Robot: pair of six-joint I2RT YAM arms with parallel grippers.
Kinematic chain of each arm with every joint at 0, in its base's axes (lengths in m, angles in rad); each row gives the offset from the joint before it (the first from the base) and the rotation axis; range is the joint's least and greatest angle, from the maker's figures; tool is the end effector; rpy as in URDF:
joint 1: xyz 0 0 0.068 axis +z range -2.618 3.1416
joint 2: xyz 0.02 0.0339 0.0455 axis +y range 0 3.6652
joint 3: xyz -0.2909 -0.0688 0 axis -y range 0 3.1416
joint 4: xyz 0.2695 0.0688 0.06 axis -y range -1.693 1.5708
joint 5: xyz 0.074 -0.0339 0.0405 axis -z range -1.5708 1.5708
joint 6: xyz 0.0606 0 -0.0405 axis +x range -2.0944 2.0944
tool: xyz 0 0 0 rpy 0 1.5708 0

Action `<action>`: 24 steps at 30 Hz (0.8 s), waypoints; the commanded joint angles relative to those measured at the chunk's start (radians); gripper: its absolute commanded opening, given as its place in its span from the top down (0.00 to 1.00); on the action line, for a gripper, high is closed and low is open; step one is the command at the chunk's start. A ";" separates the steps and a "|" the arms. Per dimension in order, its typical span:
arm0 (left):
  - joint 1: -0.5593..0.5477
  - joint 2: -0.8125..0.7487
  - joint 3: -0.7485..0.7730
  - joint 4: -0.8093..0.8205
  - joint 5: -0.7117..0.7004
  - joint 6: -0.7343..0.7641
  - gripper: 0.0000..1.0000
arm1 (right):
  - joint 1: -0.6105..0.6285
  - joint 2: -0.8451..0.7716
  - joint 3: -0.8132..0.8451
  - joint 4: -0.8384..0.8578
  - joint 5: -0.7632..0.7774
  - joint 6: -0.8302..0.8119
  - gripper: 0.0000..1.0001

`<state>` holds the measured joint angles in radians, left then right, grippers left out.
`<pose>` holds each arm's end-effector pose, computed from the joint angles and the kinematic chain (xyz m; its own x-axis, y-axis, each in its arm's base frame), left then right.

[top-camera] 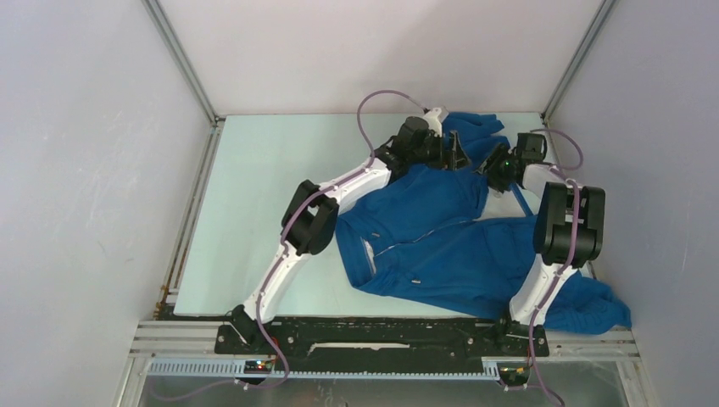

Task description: Zip up the jacket

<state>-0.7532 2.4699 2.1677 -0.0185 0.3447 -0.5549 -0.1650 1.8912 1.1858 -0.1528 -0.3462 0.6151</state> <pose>0.4581 -0.4576 0.2303 -0.6579 -0.0629 -0.7505 0.6248 0.5107 -0.5905 0.4387 -0.0522 0.1614 -0.6467 0.6580 -0.3858 0.3782 0.7159 0.5870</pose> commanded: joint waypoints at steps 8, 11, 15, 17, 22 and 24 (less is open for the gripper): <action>0.043 0.106 0.066 0.344 0.178 -0.398 0.15 | -0.031 -0.067 0.017 -0.034 -0.159 -0.067 0.31; 0.042 0.164 0.105 0.400 0.217 -0.550 0.14 | -0.063 -0.039 0.016 0.011 -0.275 0.001 0.31; 0.027 0.166 0.148 0.233 0.199 -0.500 0.16 | -0.070 -0.029 0.017 0.023 -0.320 0.073 0.31; 0.012 0.135 0.130 0.117 0.141 -0.403 0.15 | -0.086 -0.026 0.017 -0.010 -0.308 0.122 0.32; -0.003 0.090 0.134 -0.133 0.047 -0.184 0.19 | -0.110 -0.010 -0.022 0.029 -0.360 0.269 0.62; -0.017 0.069 0.104 -0.147 0.052 -0.137 0.21 | -0.101 -0.004 -0.022 0.037 -0.378 0.301 0.65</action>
<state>-0.7464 2.6503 2.2425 -0.0189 0.4438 -0.8661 -0.2672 1.8790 1.1732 -0.1562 -0.6430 0.7902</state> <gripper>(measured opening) 0.805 0.372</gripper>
